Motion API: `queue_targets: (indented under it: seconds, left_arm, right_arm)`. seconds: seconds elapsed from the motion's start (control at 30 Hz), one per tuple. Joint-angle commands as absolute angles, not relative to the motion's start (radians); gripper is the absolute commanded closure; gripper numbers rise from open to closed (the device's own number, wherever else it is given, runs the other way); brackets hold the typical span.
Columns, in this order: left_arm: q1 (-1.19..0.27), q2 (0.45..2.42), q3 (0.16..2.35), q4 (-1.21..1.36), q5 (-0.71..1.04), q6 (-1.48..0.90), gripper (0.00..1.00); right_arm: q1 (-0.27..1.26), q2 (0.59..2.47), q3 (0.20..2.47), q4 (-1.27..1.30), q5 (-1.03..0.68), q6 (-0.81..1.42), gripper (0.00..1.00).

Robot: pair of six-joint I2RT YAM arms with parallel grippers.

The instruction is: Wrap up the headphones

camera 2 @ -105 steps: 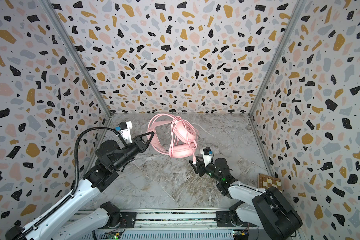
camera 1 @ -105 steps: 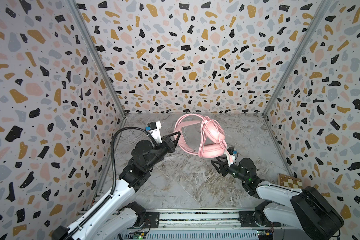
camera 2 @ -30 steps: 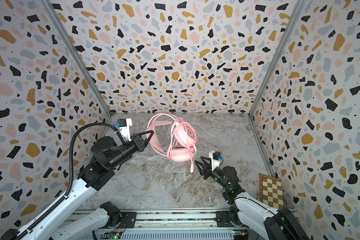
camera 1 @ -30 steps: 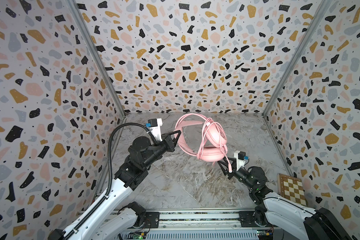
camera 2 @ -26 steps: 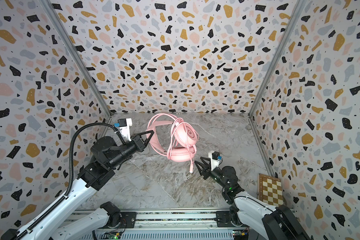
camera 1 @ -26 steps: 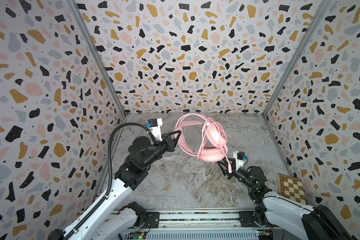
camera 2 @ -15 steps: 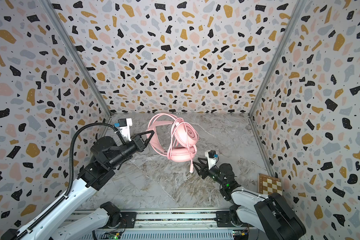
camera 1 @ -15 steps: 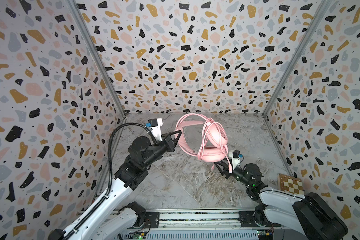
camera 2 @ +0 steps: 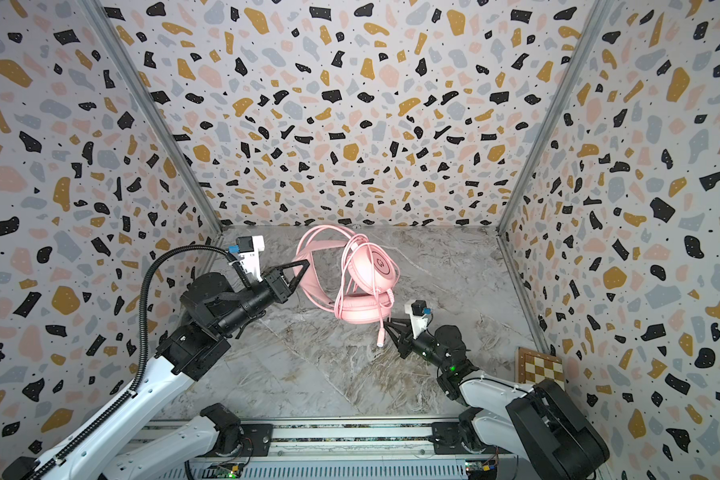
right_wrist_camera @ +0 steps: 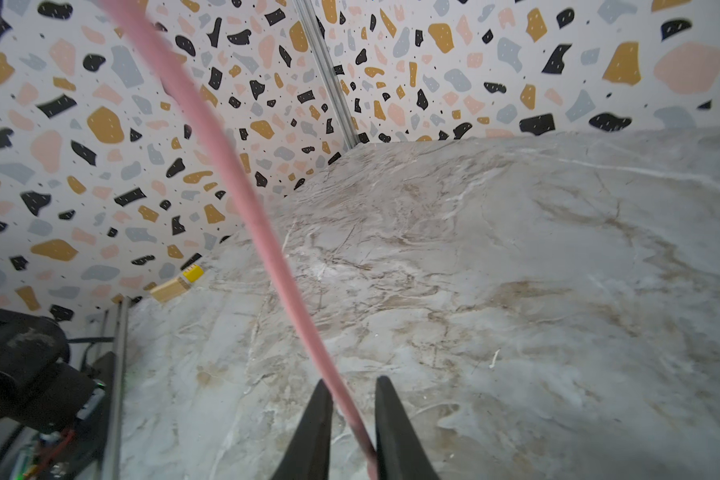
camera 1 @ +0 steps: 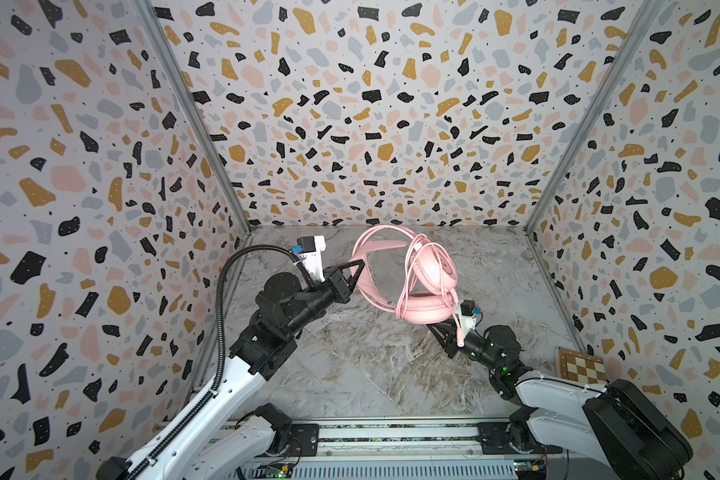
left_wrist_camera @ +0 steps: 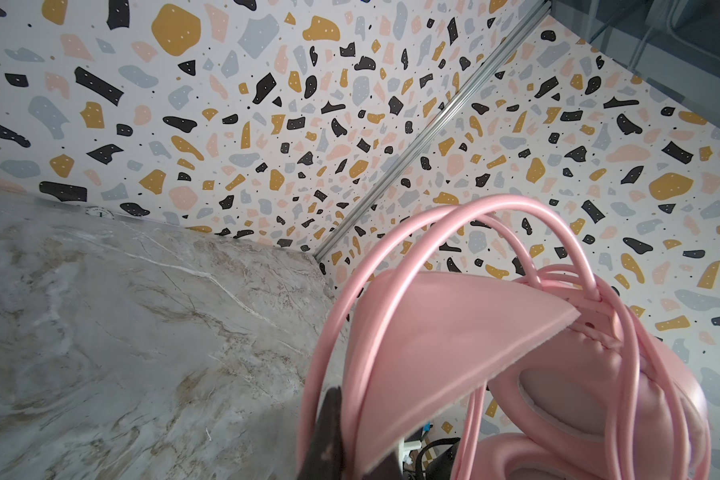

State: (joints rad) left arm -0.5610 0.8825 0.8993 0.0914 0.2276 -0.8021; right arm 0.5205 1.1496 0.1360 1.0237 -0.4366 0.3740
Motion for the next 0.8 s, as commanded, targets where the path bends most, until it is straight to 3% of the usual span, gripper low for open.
queue_targets:
  seconds: [0.0,0.1,0.77]
  left_arm:
    - [-0.557,0.871,0.936,0.245,0.245,-0.849,1.0]
    - [-0.557,0.868,0.925,0.278,0.248,-0.87,1.0]
    - [-0.582,0.841,0.763,0.438,0.192,-1.01,1.0]
  right_arm:
    - [0.526,1.154,0.168,1.028,-0.442,0.371,0.94]
    - [0.526,1.164,0.174,1.025,-0.445,0.37,1.0]
    - [0.619,1.349,0.295,0.976,-0.518,0.349,1.0]
